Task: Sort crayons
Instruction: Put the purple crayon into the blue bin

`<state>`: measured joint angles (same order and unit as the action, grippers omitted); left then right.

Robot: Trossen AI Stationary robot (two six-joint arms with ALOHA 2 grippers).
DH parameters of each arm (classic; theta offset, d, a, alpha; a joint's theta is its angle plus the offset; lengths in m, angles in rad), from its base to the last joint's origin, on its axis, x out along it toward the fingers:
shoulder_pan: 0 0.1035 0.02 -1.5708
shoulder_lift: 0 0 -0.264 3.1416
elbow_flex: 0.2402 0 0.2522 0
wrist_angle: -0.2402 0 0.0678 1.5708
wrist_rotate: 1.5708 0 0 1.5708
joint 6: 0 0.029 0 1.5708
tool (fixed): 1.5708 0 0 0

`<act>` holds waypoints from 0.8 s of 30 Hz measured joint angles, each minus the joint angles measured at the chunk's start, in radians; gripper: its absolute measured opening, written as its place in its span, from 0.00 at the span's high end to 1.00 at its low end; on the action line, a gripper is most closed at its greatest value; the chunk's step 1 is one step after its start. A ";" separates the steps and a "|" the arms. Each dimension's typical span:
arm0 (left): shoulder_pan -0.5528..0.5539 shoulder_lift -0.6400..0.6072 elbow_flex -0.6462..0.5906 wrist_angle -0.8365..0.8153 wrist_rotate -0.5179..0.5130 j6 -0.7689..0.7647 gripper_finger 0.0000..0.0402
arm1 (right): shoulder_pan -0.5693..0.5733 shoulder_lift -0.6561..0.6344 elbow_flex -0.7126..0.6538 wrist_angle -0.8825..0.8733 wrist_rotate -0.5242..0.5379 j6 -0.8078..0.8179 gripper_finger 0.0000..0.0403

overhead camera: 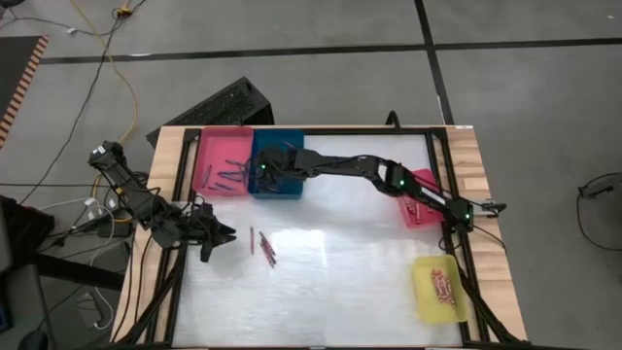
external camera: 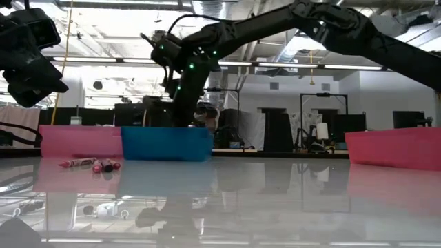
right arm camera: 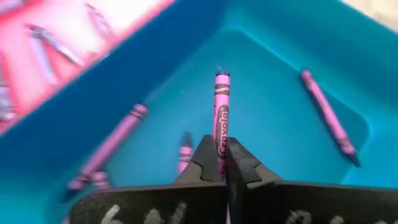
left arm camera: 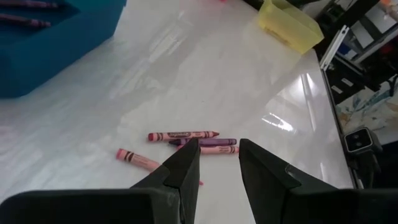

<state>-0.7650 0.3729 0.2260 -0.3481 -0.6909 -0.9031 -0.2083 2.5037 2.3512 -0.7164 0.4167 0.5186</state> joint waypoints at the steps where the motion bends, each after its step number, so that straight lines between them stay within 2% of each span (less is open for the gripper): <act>1: 0.000 0.000 0.000 0.000 -0.002 0.000 0.75 | -0.008 -0.001 0.000 -0.012 0.000 0.005 0.99; 8: 0.000 0.000 0.000 0.001 -0.013 -0.002 0.75 | -0.025 0.028 -0.003 -0.020 -0.056 0.015 0.98; 24: 0.000 0.000 0.000 -0.001 -0.005 -0.010 0.75 | -0.023 0.039 -0.003 0.002 -0.055 0.004 0.97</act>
<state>-0.7650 0.3729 0.2260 -0.3492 -0.6960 -0.9134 -0.2317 2.5431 2.3486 -0.7143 0.3614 0.5224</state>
